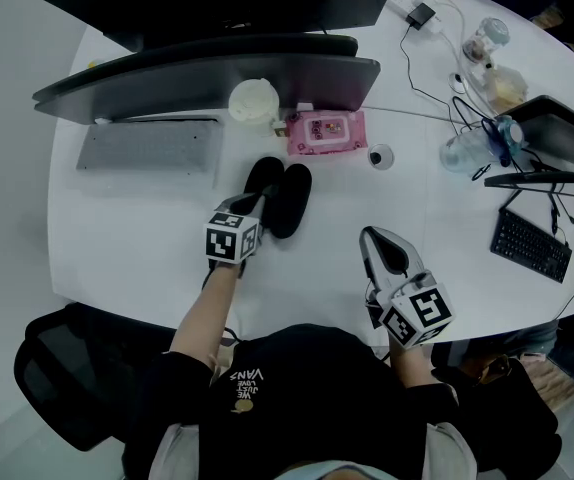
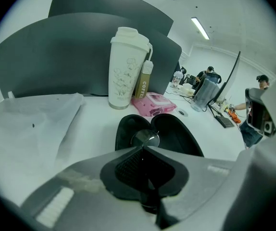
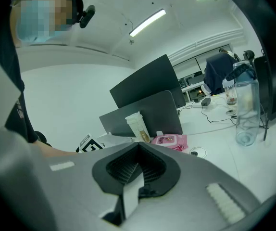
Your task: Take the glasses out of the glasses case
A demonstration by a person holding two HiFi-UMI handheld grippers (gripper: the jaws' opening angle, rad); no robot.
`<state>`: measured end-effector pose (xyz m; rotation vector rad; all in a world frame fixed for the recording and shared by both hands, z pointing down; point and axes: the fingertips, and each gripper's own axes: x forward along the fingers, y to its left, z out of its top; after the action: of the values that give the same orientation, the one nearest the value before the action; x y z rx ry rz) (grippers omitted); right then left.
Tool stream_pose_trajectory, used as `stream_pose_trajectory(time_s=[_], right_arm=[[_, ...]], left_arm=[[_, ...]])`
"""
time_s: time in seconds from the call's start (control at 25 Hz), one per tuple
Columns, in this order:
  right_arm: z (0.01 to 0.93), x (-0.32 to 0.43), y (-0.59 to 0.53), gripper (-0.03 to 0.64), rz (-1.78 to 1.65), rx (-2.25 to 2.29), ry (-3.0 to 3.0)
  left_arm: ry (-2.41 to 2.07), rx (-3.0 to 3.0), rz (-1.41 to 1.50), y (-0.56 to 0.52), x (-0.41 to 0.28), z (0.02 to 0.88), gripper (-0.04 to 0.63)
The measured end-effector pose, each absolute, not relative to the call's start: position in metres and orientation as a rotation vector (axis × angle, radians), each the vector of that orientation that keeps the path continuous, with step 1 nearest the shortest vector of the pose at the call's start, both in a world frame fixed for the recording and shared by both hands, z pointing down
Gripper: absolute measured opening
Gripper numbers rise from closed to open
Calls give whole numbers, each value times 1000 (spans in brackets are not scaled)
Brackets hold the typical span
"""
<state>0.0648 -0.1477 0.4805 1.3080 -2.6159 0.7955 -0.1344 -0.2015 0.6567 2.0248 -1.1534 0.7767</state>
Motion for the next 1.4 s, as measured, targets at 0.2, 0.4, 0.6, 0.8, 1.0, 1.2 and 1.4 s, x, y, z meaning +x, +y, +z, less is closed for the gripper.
stream_pose_trajectory(time_s=[0.2,0.4,0.6,0.8,1.0,1.2,1.4], right_arm=[[478,63,-147,-2,789,1294,-2627],[475,64,-145,-2,783,1297,-2628],[470,62,-144,-2,774,1290,-2643],[468,61,-142,-2,760,1285,-2654],[463,61,-139,-2,744,1282,-2668],[457,60,-136,-2,724,1278,-2683],[450,59,-131,-2,706,1268,-2701]], left_arm=[[-1163,2037,764,-202,-136,651,9],[-1171,2043,750,-201,-137,646,9],[-1188,2054,735,-201,-138,639,9],[-1213,2065,716,-200,-142,632,8],[-1233,2079,698,-197,-143,625,9],[-1262,2098,675,-196,-144,614,9],[-1287,2114,655,-192,-146,603,9]])
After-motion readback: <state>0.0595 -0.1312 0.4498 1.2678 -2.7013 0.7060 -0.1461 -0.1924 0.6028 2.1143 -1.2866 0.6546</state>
